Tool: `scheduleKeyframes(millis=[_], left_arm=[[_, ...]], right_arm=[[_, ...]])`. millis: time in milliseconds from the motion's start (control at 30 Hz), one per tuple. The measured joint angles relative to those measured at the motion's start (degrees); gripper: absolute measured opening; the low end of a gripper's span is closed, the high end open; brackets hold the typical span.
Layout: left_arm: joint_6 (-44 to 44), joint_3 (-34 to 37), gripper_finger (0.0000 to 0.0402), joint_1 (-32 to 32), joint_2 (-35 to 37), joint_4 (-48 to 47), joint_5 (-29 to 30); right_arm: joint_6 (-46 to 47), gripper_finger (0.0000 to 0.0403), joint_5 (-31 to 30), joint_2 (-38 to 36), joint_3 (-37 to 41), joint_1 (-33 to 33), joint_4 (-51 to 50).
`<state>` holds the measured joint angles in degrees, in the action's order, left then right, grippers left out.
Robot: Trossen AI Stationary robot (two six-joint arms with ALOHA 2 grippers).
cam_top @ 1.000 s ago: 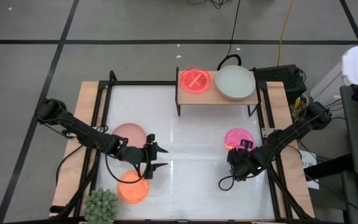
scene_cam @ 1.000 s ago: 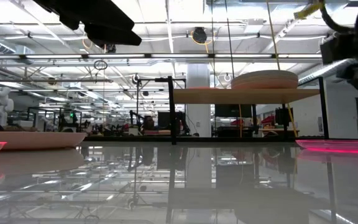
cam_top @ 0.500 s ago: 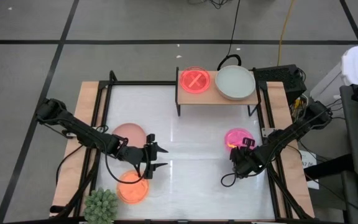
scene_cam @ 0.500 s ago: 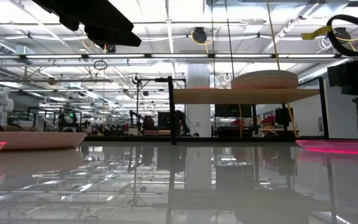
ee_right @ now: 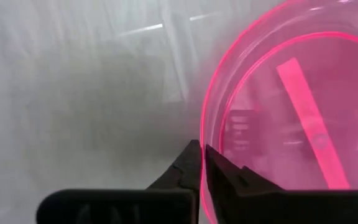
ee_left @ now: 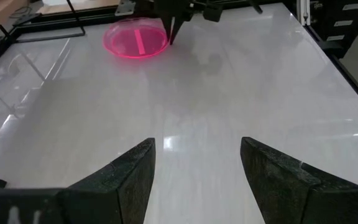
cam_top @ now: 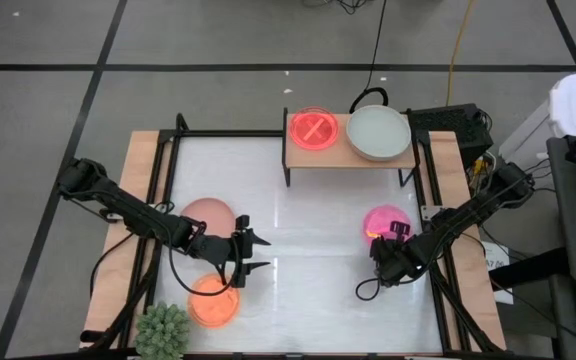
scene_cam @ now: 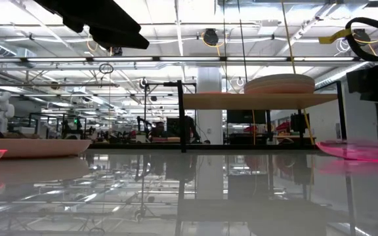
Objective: Place and stack plates onto a shelf
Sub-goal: Stack the pink plate on top of the orange plate on the shelf
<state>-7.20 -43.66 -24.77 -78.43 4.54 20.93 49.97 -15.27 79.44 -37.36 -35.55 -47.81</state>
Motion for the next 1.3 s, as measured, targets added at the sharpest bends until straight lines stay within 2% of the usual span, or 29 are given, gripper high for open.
scheduleKeyframes(millis=[500,700,1000,1300], left_arm=[[-0.10,0.00,0.0241,0.00,0.00,-0.02,0.00],[-0.22,0.00,0.0241,0.00,0.00,-0.02,0.00],[-0.17,0.00,0.0241,0.00,0.00,-0.02,0.00],[-0.16,0.00,0.0241,0.00,0.00,-0.02,0.00]], right_arm=[[-1.73,0.0000,-1.34,0.15,-5.55,0.07,-2.63],[-5.49,0.0000,-5.33,0.13,-9.80,0.07,-3.22],[-20.06,0.0000,-11.91,0.11,-18.53,1.55,-4.36],[-35.46,0.0000,-15.33,0.09,-28.13,7.58,-6.41]])
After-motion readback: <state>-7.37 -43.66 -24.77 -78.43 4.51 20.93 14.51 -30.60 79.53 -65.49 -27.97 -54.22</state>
